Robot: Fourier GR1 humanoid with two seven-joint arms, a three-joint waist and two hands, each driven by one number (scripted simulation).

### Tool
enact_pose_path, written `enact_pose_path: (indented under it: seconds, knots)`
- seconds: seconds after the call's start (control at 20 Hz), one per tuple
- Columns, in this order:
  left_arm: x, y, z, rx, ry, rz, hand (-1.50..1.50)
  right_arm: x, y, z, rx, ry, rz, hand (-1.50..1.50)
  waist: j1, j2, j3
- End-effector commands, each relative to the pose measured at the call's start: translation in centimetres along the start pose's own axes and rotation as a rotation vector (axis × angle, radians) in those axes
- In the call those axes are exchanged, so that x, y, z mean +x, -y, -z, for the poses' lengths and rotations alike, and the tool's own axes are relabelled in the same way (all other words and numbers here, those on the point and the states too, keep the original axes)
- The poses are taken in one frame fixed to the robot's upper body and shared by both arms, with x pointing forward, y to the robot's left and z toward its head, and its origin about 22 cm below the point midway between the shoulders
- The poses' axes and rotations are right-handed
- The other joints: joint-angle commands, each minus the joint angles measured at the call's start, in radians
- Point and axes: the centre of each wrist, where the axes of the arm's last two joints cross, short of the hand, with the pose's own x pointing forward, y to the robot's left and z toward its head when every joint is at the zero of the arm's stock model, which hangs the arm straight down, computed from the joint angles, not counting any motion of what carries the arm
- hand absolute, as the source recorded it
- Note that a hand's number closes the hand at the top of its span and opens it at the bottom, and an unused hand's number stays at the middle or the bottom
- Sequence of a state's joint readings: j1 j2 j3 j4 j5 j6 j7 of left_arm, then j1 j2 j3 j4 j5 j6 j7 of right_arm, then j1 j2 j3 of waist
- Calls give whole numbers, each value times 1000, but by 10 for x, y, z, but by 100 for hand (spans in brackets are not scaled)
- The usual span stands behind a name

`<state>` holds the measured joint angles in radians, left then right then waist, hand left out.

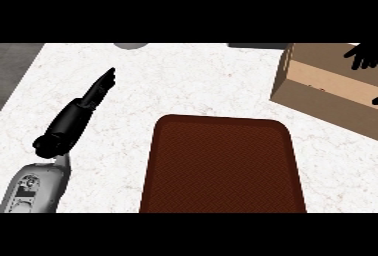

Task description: Pick the bell pepper from the tray and place it in the cardboard box

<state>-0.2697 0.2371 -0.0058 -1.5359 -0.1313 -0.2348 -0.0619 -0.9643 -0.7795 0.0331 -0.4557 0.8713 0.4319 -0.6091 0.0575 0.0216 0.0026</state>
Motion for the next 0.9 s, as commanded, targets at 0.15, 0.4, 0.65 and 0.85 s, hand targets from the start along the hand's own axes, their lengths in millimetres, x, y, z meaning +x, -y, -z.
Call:
enact_pose_path:
  seconds: [0.15, 0.4, 0.65, 0.85]
  knots:
    - [-4, 4, -4, 7, -3, 7, 0, -10, -7, 2, -187, 280, 271, -150, -14, -4, 2]
    - [-4, -2, -3, 2, -16, -5, 0, -7, -10, 15, -375, 365, 838, -150, -11, -2, 3]
    - [-4, -2, -8, 6, 6, -11, 0, -33, -7, -14, -457, 251, 1059, -150, 5, 6, 2]
    - [3, -7, -1, -9, 19, 5, 0, -54, -5, -44, -563, 224, 1085, -150, 13, 19, 5]
